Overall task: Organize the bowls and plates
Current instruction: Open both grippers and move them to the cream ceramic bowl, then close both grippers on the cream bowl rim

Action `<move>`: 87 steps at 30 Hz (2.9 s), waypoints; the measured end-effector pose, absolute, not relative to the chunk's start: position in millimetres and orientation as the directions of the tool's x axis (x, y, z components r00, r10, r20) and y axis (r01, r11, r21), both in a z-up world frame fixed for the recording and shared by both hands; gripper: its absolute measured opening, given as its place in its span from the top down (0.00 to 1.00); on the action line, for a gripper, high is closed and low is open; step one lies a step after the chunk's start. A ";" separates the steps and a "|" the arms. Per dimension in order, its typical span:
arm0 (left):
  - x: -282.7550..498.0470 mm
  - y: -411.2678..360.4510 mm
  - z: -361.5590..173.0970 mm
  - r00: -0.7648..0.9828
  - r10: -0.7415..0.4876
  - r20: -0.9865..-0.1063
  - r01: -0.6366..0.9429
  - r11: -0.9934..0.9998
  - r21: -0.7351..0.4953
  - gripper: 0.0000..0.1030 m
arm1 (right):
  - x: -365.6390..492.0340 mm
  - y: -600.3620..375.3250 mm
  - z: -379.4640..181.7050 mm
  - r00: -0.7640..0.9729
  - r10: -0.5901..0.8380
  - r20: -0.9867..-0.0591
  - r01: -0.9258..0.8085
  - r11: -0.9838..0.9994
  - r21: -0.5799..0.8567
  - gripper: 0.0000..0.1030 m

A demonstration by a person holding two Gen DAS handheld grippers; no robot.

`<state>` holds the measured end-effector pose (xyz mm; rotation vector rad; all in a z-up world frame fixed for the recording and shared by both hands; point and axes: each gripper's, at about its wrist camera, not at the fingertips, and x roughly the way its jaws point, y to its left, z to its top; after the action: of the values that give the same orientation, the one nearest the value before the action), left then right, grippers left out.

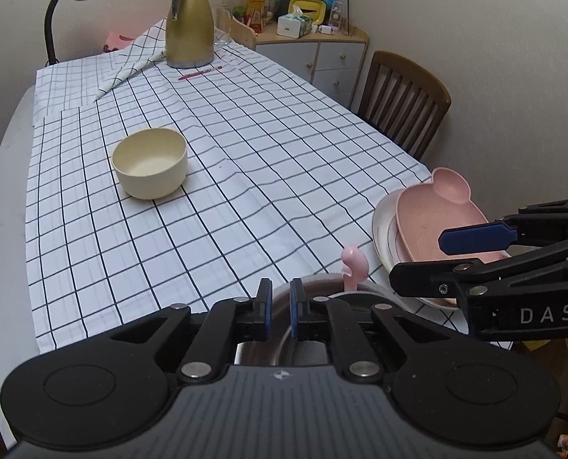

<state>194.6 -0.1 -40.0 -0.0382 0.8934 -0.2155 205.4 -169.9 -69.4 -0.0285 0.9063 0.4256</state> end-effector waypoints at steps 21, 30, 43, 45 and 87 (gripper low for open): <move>271.4 68.6 -17.9 0.719 -0.053 -0.693 -0.045 0.991 -0.122 0.26 | 305.3 -128.3 -30.6 0.577 0.454 -0.679 -0.492 0.857 0.155 0.05; 323.1 96.6 -31.2 0.691 0.017 -0.723 -0.118 0.989 -0.090 0.26 | 368.2 -97.6 -40.2 0.541 0.461 -0.703 -0.497 0.850 0.174 0.04; 393.6 126.7 -78.1 0.607 0.034 -0.794 -0.169 0.982 -0.087 0.26 | 451.6 -55.2 -81.9 0.480 0.428 -0.766 -0.467 0.864 0.189 0.09; 402.8 131.8 -88.0 0.591 0.028 -0.806 -0.183 0.978 -0.100 0.26 | 462.8 -49.7 -92.0 0.467 0.420 -0.778 -0.456 0.868 0.196 0.14; 446.3 138.3 -135.4 0.442 0.071 -0.894 -0.232 0.972 -0.038 0.92 | 491.8 -3.4 -155.0 0.381 0.339 -0.860 -0.465 0.874 0.139 0.93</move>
<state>446.3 138.3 -135.4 -0.1632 1.0978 0.1891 491.8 -3.4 -155.0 -0.1332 1.0624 0.5148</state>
